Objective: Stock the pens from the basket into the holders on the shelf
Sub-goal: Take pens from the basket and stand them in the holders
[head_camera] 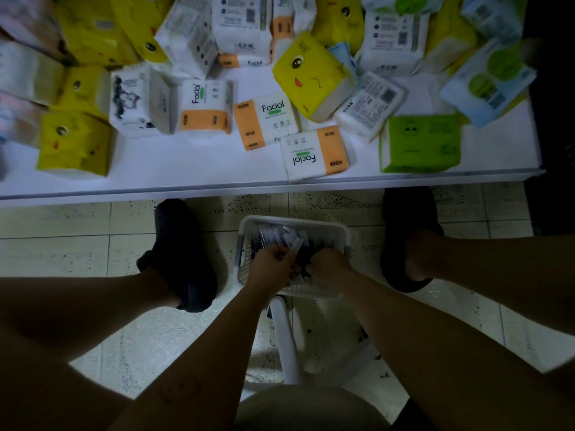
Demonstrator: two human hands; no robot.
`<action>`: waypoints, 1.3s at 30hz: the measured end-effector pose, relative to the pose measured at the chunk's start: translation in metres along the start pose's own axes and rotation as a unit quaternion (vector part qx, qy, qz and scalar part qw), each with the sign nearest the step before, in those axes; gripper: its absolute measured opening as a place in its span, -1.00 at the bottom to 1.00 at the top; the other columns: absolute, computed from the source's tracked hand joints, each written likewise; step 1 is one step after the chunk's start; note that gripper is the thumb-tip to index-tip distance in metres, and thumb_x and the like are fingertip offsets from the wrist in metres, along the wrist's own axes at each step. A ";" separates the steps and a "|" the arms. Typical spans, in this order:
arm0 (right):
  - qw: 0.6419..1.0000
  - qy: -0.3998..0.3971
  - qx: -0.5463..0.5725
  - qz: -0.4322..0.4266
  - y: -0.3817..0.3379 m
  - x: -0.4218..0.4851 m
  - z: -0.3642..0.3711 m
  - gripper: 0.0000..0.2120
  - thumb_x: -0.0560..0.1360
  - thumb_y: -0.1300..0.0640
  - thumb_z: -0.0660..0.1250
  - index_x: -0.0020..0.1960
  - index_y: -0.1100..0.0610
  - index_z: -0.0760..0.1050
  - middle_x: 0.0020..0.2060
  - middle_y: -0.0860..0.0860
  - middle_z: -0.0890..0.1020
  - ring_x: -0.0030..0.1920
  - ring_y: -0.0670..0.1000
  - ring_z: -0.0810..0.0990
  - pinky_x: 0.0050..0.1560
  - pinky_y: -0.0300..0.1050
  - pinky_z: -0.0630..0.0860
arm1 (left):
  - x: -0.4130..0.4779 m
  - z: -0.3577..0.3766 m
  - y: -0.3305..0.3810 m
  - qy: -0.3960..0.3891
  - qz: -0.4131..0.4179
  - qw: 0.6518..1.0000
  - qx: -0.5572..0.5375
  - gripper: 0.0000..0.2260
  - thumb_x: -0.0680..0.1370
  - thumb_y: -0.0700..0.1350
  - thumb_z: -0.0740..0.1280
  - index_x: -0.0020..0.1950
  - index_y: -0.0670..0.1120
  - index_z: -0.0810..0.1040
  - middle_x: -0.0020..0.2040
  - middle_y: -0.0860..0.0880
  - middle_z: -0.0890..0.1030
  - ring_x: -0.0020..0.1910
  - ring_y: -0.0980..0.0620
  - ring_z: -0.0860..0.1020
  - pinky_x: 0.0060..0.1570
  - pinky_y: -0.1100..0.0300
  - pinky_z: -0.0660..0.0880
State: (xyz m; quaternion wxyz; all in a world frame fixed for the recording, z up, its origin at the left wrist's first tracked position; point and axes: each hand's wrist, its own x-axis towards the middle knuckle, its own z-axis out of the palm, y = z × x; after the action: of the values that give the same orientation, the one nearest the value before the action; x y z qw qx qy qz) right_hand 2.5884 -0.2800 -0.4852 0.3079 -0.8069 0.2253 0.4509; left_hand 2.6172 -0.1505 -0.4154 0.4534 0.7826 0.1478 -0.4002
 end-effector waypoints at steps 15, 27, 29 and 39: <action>0.974 0.142 0.172 -0.027 0.014 -0.044 -0.032 -0.72 0.51 0.26 0.22 0.18 0.09 0.52 -0.05 0.06 0.59 -0.11 0.09 0.55 -0.17 -0.09 0.51 | -0.016 0.000 0.024 -0.007 0.044 0.999 -0.018 -0.72 0.64 -0.06 0.20 0.12 -0.26 0.56 -0.21 -0.09 0.55 -0.27 0.00 0.51 -0.22 0.15 0.52; 0.877 0.294 0.342 -0.168 -0.039 -0.135 -0.064 -0.77 0.63 0.22 0.13 -0.05 0.00 0.51 -0.23 0.08 0.56 -0.22 0.09 0.53 -0.17 -0.03 0.47 | -0.069 -0.024 0.095 0.012 0.152 0.977 -0.149 -0.83 0.60 -0.19 0.27 0.11 -0.24 0.57 0.00 -0.29 0.64 0.00 -0.23 0.62 0.04 -0.21 0.56; 0.856 0.310 0.361 -0.201 -0.049 -0.154 -0.080 -0.76 0.61 0.26 0.15 -0.10 0.01 0.51 -0.31 0.01 0.54 -0.33 0.00 0.47 -0.28 -0.17 0.37 | -0.081 -0.028 0.110 0.026 0.185 0.969 -0.164 -0.84 0.59 -0.17 0.30 0.12 -0.19 0.58 -0.08 -0.20 0.66 -0.02 -0.18 0.64 0.05 -0.15 0.57; 0.757 0.401 0.350 -0.379 -0.099 -0.264 -0.161 -0.75 0.64 0.05 0.17 -0.07 -0.16 0.57 -0.42 -0.14 0.52 -0.41 -0.22 0.48 -0.38 -0.31 0.42 | -0.162 -0.067 0.205 0.059 0.413 0.895 -0.159 -0.94 0.56 0.01 0.36 -0.09 0.09 0.60 -0.18 0.03 0.66 -0.14 -0.01 0.63 -0.01 -0.14 0.59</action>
State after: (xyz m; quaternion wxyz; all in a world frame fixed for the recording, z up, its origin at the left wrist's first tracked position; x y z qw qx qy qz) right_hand 2.6167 -0.3002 -0.1626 0.5959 -0.7695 0.1459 -0.1774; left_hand 2.6687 -0.1849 -0.1528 0.6864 0.7130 -0.1010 -0.1010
